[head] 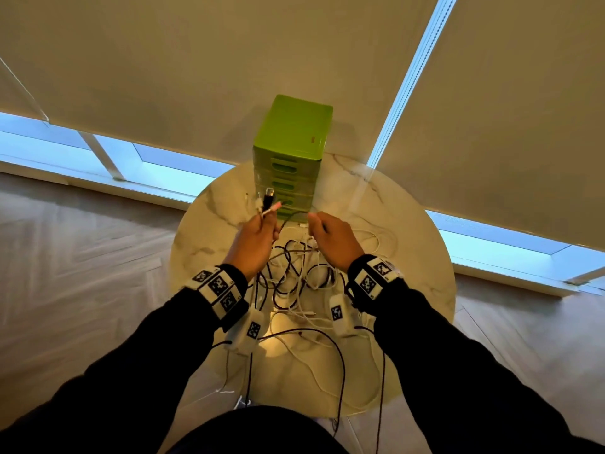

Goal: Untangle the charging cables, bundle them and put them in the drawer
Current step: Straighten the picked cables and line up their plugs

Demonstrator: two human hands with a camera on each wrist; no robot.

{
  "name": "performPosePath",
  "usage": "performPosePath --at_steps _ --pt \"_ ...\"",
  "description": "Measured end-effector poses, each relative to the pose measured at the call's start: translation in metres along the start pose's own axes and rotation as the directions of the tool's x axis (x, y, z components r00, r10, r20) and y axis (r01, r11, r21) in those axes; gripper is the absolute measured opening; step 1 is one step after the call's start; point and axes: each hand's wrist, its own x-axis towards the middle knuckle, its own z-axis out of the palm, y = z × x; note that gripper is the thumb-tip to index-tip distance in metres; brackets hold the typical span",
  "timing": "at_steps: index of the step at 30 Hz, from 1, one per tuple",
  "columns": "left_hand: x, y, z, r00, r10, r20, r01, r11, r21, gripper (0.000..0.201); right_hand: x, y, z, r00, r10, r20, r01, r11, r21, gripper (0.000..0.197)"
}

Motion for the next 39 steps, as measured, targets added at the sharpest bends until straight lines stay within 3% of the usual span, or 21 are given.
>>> performPosePath --at_steps 2,5,8,11,17,21,24,26,28,31,34,39 --pt "0.001 -0.002 0.005 0.997 -0.058 0.049 0.062 0.994 -0.092 0.037 -0.006 -0.021 0.002 0.994 -0.103 0.019 0.102 0.993 0.052 0.034" --pt "0.001 0.005 0.011 0.985 -0.106 0.132 0.14 0.951 -0.277 0.05 -0.016 -0.034 0.007 0.976 -0.19 0.105 0.175 0.975 0.137 0.027" --pt "0.001 0.018 0.011 0.993 -0.091 0.073 0.113 0.904 -0.413 0.039 -0.026 -0.029 0.011 0.947 -0.163 0.277 0.116 0.977 0.179 0.033" --pt "0.001 0.023 0.012 0.997 -0.026 0.075 0.054 0.915 -0.4 0.034 -0.028 -0.012 0.016 0.912 -0.127 0.391 0.034 0.971 0.237 0.041" --pt "0.01 0.048 -0.007 0.993 0.1 0.063 -0.049 0.834 -0.55 0.035 -0.029 0.048 0.037 0.792 0.01 0.611 0.022 0.999 -0.045 0.032" --pt "0.015 0.053 -0.039 0.992 0.112 -0.058 -0.125 0.819 -0.561 0.037 -0.021 0.073 0.029 0.867 0.032 0.498 -0.004 0.998 -0.057 0.031" --pt "0.02 0.053 -0.061 0.979 0.102 -0.174 -0.187 0.785 -0.59 0.037 -0.015 0.084 0.012 0.95 0.016 0.311 0.022 0.993 -0.118 0.03" --pt "0.021 0.048 -0.068 0.968 0.126 -0.215 -0.225 0.814 -0.535 0.034 -0.008 0.083 -0.001 0.984 0.0 0.179 0.028 0.987 -0.156 0.036" --pt "0.017 0.041 -0.065 0.965 0.171 -0.197 -0.24 0.879 -0.412 0.03 0.001 0.066 -0.012 0.997 -0.018 0.078 0.029 0.99 -0.139 0.038" --pt "0.009 0.03 -0.044 0.987 0.146 -0.059 -0.157 0.949 -0.272 0.032 0.012 0.024 -0.024 0.996 -0.073 -0.049 0.072 0.997 -0.012 0.029" --pt "0.007 0.019 -0.019 0.993 0.075 0.096 -0.045 0.957 -0.285 0.036 0.011 -0.015 -0.027 0.988 -0.149 -0.044 0.152 0.987 0.06 0.022" --pt "0.004 0.026 0.004 0.986 0.051 0.156 0.005 0.941 -0.338 0.043 -0.006 -0.04 -0.025 0.947 -0.289 0.143 0.28 0.957 0.079 0.021"
